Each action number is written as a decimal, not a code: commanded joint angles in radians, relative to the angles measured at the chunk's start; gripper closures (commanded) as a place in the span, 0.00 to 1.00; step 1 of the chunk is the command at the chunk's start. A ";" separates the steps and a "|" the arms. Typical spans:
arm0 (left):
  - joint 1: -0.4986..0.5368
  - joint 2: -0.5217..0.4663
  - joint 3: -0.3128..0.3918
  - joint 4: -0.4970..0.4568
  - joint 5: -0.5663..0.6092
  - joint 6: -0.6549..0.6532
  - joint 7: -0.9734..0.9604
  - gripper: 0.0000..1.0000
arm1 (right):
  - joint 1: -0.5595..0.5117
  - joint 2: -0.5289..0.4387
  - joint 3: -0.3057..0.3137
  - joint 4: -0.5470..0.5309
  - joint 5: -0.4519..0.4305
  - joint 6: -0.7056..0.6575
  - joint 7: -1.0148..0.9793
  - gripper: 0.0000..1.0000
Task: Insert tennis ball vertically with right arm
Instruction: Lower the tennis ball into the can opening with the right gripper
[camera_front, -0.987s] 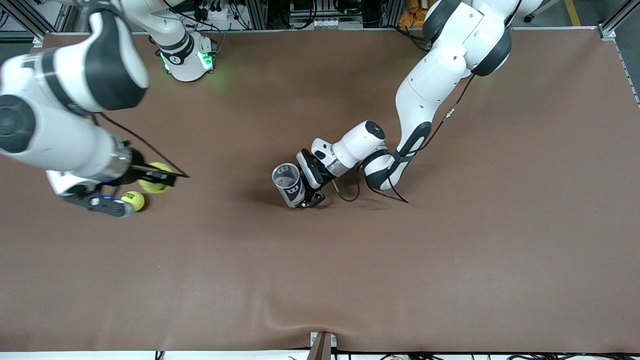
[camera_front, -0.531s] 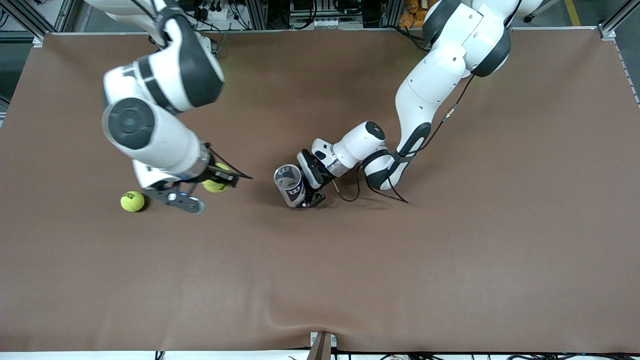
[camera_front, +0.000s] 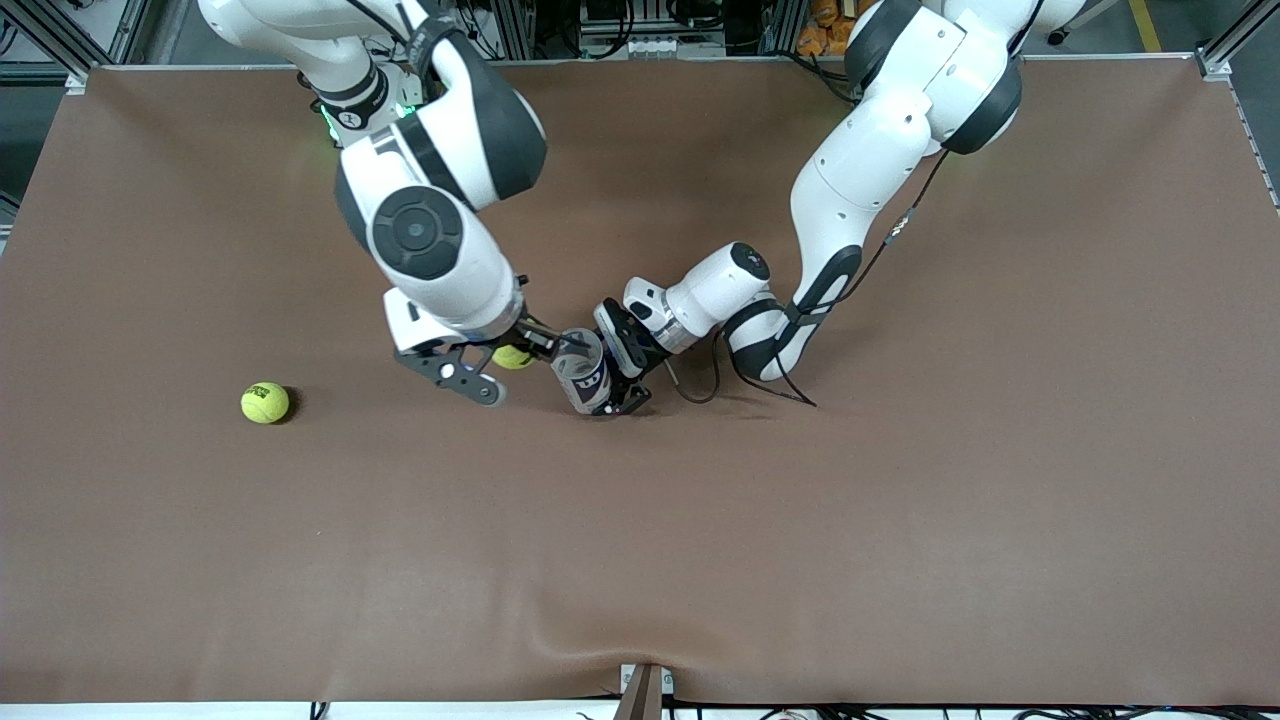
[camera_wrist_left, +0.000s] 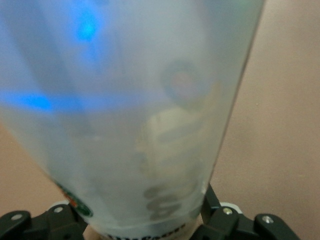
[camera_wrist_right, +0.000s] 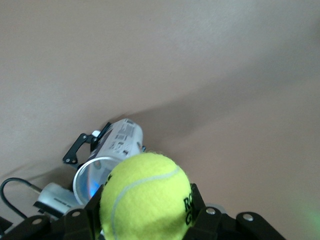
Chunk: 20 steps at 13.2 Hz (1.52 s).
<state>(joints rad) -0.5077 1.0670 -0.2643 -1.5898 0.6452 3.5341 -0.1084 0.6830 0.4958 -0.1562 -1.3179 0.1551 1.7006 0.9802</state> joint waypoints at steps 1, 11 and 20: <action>0.003 0.011 -0.001 0.013 0.021 0.019 0.004 0.12 | 0.050 0.041 -0.013 0.020 0.018 0.027 0.076 1.00; 0.005 0.005 -0.001 0.013 0.022 0.019 0.004 0.13 | 0.086 0.084 -0.014 0.022 0.015 0.086 0.133 1.00; 0.029 0.008 -0.003 0.007 0.073 0.020 0.004 0.13 | 0.083 0.092 -0.014 0.020 0.017 0.086 0.129 0.53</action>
<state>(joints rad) -0.4900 1.0671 -0.2643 -1.5892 0.6869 3.5373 -0.1059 0.7592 0.5788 -0.1587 -1.3183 0.1561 1.7917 1.0948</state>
